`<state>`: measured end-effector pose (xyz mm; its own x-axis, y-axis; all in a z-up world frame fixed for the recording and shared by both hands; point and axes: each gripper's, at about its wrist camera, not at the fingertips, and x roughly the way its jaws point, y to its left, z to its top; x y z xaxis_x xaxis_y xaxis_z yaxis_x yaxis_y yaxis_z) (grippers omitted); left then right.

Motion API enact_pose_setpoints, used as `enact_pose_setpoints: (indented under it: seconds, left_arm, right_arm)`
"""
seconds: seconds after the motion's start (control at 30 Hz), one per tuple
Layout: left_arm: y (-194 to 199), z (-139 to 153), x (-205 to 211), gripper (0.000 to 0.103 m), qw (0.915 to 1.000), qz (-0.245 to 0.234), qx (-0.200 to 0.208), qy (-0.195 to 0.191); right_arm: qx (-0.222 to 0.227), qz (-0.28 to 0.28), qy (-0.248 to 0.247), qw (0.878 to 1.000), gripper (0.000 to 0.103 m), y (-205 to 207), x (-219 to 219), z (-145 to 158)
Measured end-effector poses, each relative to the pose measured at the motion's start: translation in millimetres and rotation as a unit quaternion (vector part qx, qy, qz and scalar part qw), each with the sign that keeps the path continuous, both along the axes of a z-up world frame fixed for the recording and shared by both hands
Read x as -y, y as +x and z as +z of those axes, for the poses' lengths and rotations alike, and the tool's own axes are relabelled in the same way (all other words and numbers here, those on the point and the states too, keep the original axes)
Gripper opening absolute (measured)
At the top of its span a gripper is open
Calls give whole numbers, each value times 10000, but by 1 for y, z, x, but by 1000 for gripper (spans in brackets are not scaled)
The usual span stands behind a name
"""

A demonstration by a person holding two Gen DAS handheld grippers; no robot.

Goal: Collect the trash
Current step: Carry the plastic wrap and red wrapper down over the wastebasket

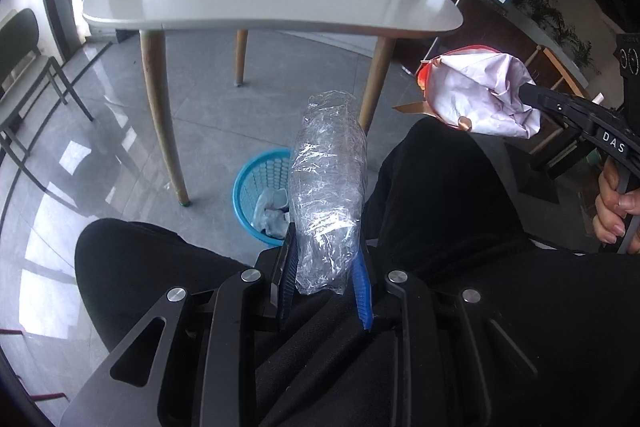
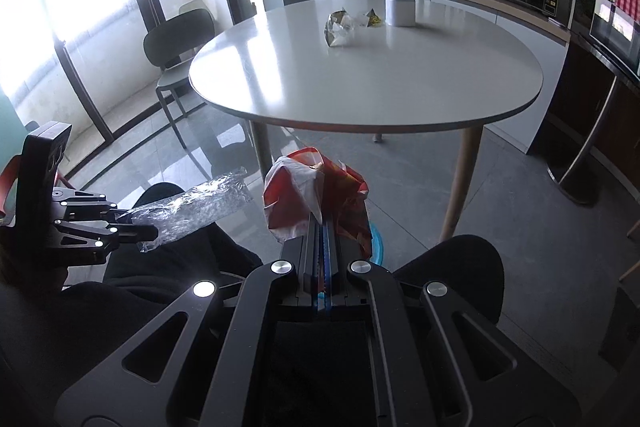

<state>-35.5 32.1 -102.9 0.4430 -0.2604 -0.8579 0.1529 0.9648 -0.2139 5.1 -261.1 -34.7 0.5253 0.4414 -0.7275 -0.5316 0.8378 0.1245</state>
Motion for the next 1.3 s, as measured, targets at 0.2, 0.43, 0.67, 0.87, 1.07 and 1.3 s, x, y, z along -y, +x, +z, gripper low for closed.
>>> enact_pose_setpoints:
  seconds: [0.2, 0.43, 0.67, 0.87, 1.07, 1.3]
  left_arm:
    - [22, -41, -4, 24, 9990, 131, -418, -132]
    - [45, -66, -10, 24, 9958, 322, -750, -406]
    - [67, -86, -13, 24, 9950, 494, -858, -152]
    - [86, -112, -9, 23, 9912, 542, -1187, -214]
    - [108, -134, -8, 23, 9897, 580, -1298, -139]
    - [130, -159, -9, 23, 9850, 732, -1550, -176]
  right_arm:
    - [-340, -45, -270, 9990, 1, 18, -13, -58]
    - [-712, -83, -413, 9966, 1, 40, -29, -108]
    - [-1091, -277, -400, 9928, 1, 67, -36, -147]
    - [-1328, -408, -461, 9892, 1, 89, -42, -169]
    - [-1499, -476, -633, 9855, 1, 112, -53, -190]
    - [-2051, -791, -706, 9730, 1, 140, -62, -229]
